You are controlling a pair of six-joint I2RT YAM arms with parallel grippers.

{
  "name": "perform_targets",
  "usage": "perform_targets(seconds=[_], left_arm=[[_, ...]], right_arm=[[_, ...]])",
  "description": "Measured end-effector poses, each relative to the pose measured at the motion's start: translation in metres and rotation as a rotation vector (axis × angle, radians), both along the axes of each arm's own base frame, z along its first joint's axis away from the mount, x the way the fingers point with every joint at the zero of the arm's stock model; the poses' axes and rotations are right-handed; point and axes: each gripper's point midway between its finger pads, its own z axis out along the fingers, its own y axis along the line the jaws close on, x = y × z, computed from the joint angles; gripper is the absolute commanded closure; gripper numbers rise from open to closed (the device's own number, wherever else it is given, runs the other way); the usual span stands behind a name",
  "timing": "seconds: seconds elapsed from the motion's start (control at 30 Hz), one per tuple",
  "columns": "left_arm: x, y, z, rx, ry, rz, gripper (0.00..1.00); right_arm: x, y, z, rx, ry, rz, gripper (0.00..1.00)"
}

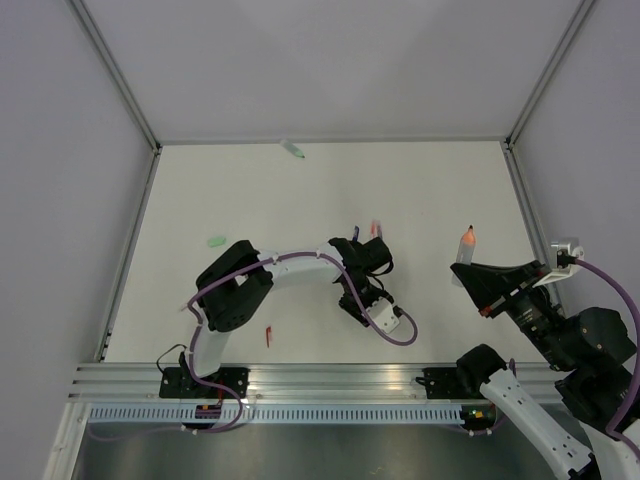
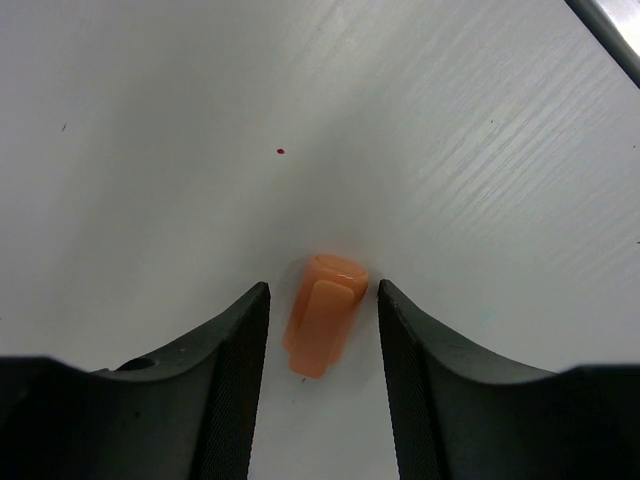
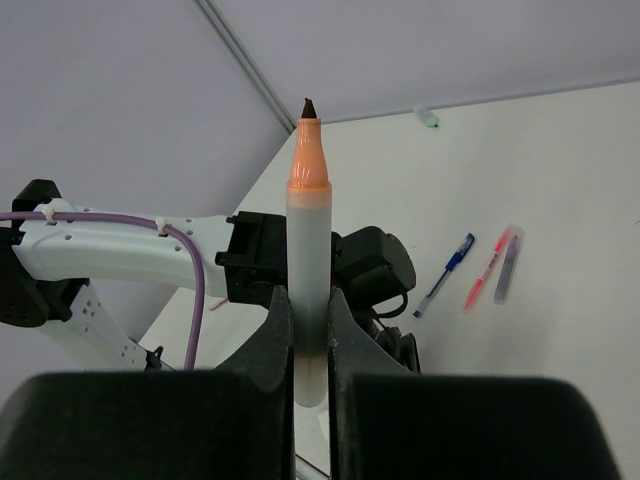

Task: Insert the pens into the pen caps
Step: Insert the pen cap onto the pen.

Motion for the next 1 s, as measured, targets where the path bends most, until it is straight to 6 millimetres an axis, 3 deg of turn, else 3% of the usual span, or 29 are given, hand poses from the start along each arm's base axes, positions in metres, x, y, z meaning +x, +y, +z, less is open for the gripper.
perform_targets(seconds=[1.0], left_arm=[[0.0061, -0.0005, -0.0028, 0.046, -0.017, 0.042, 0.59]], right_arm=[[-0.0037, 0.0048, -0.0004, 0.018, 0.005, 0.032, 1.0]])
